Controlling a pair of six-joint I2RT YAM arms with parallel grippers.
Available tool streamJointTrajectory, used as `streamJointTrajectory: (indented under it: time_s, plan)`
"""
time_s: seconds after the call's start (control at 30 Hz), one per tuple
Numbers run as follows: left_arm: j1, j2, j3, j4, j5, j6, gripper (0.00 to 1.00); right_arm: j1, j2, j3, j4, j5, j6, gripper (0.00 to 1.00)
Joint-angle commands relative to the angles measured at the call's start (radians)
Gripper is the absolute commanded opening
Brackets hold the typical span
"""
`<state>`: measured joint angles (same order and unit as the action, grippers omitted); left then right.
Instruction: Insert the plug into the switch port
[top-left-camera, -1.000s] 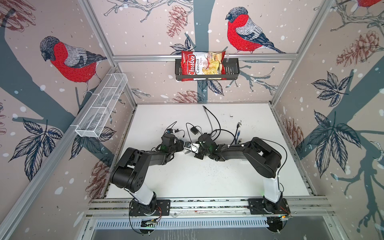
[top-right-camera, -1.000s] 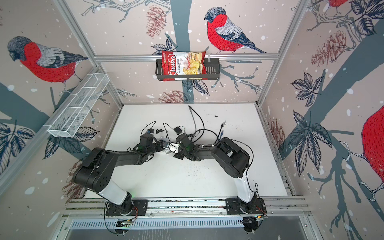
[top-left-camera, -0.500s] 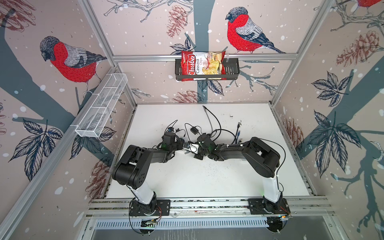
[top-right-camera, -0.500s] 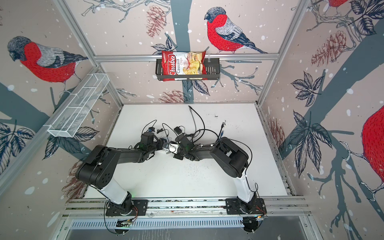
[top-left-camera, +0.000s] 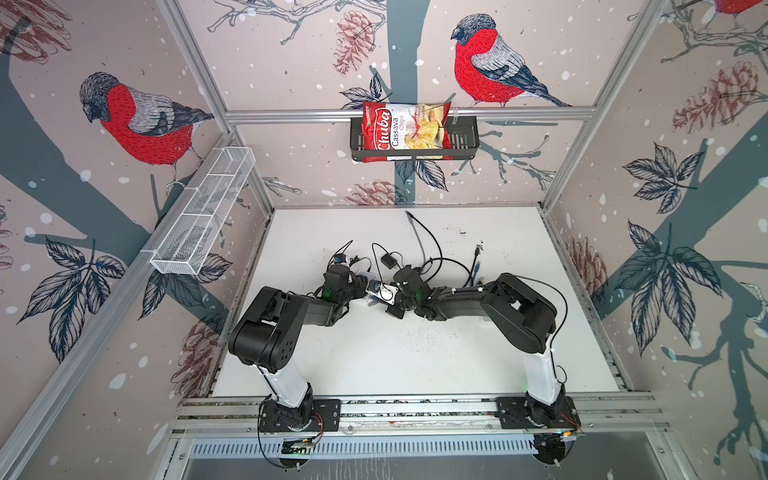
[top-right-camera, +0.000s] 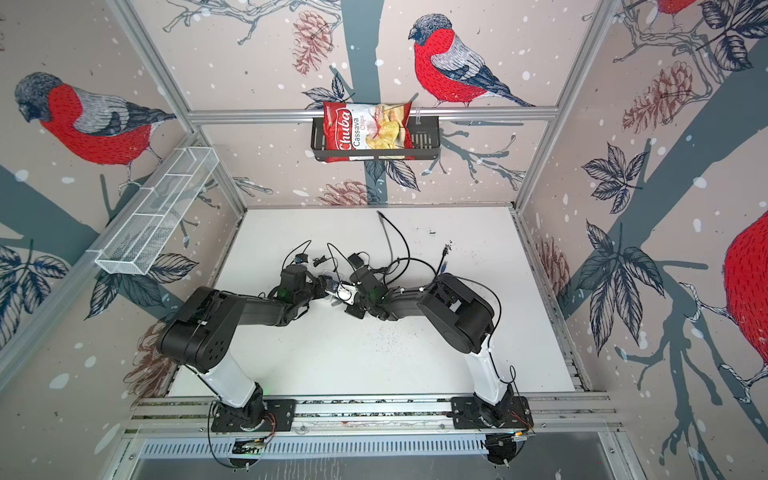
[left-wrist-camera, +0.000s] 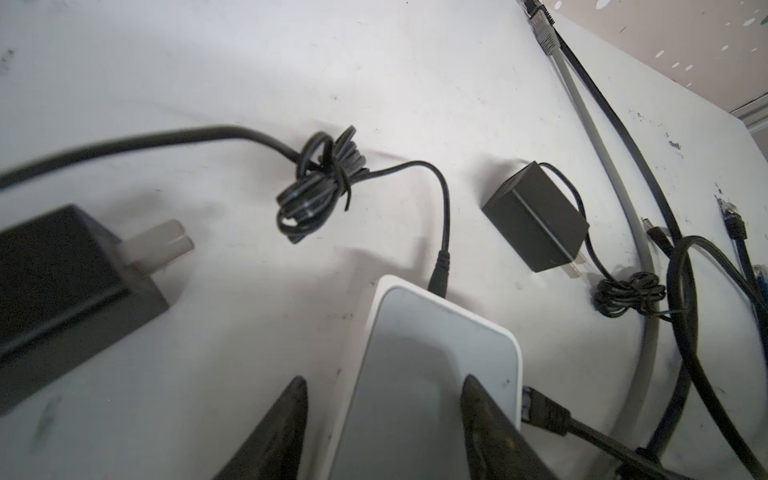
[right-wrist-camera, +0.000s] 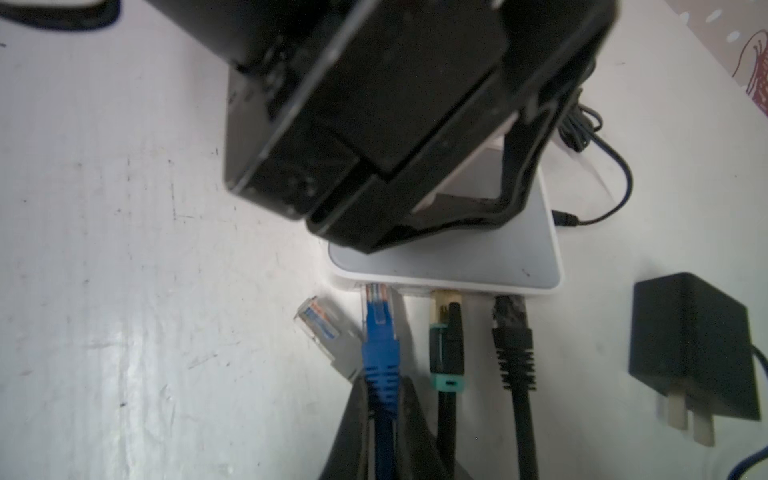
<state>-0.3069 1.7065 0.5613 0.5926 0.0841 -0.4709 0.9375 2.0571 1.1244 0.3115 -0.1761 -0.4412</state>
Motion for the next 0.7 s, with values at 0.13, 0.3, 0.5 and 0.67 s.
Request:
streamJointTrajectory:
  time_s: [0.13, 0.3, 0.5, 0.67]
  plan:
    - [-0.006, -0.007, -0.012, -0.029, 0.178, -0.062, 0.57, 0.004, 0.028, 0.08, -0.019, -0.066, 0.098, 0.0]
    - [-0.006, -0.019, -0.021, -0.009, 0.193, -0.074, 0.57, 0.005, 0.033, 0.101, -0.012, -0.07, 0.135, 0.0]
    - [-0.006, -0.018, -0.011, -0.007, 0.208, -0.073, 0.57, 0.02, 0.014, 0.07, 0.05, -0.082, 0.09, 0.0]
    - [-0.006, -0.029, 0.002, -0.007, 0.234, -0.06, 0.56, 0.027, -0.016, 0.031, 0.141, -0.089, 0.058, 0.0]
